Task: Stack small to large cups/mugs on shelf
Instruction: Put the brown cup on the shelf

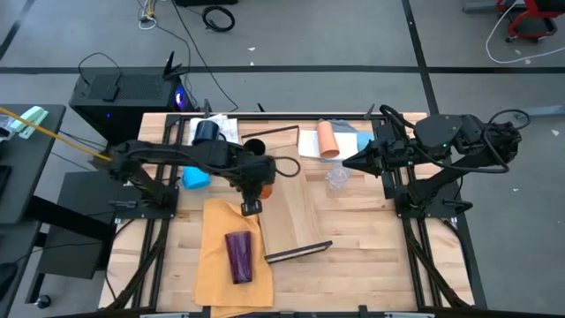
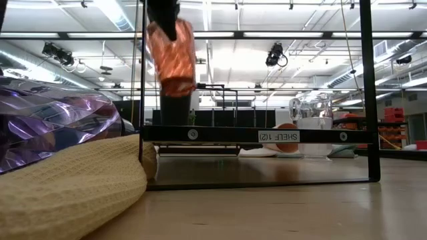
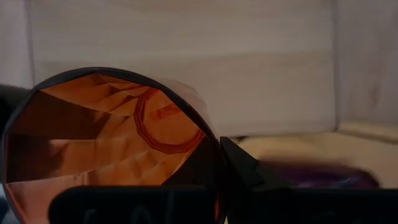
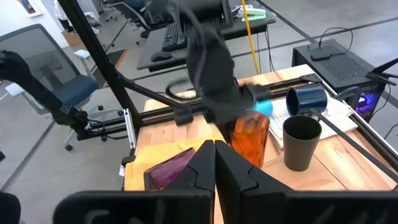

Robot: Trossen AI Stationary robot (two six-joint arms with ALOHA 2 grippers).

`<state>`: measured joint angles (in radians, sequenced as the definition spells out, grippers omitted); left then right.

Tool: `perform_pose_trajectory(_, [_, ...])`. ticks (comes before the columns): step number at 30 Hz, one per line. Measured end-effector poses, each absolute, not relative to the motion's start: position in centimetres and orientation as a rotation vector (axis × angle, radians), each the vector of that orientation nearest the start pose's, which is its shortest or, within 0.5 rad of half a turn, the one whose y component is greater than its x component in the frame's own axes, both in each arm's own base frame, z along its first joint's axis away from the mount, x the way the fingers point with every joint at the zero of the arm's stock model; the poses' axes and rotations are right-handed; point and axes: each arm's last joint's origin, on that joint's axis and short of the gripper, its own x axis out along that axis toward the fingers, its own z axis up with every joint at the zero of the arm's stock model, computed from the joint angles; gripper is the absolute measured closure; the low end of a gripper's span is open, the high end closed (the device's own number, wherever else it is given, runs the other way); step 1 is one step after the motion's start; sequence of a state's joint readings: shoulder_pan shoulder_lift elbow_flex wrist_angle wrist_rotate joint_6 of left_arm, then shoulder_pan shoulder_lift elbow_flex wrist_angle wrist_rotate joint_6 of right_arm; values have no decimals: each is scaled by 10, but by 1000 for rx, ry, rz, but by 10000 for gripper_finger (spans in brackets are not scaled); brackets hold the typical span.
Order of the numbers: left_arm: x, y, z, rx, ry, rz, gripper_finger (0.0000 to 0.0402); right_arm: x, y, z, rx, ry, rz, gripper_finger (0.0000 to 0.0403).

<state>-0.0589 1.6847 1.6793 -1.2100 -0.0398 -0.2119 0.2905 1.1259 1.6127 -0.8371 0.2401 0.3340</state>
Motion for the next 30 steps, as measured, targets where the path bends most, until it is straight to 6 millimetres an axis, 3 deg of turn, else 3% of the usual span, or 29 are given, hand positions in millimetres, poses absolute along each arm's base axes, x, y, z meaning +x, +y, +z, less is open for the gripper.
perform_pose_trajectory(7, [341,-24,305,5,1358,54,389,179,46,476,235,343,-6,394])
perform_pose_trajectory(18, [347,-28,306,163,1295,-55,389,180,47,476,223,346,-5,394])
perform_pose_trajectory(30, [351,0,307,161,1267,-91,389,186,48,473,196,361,-3,394])
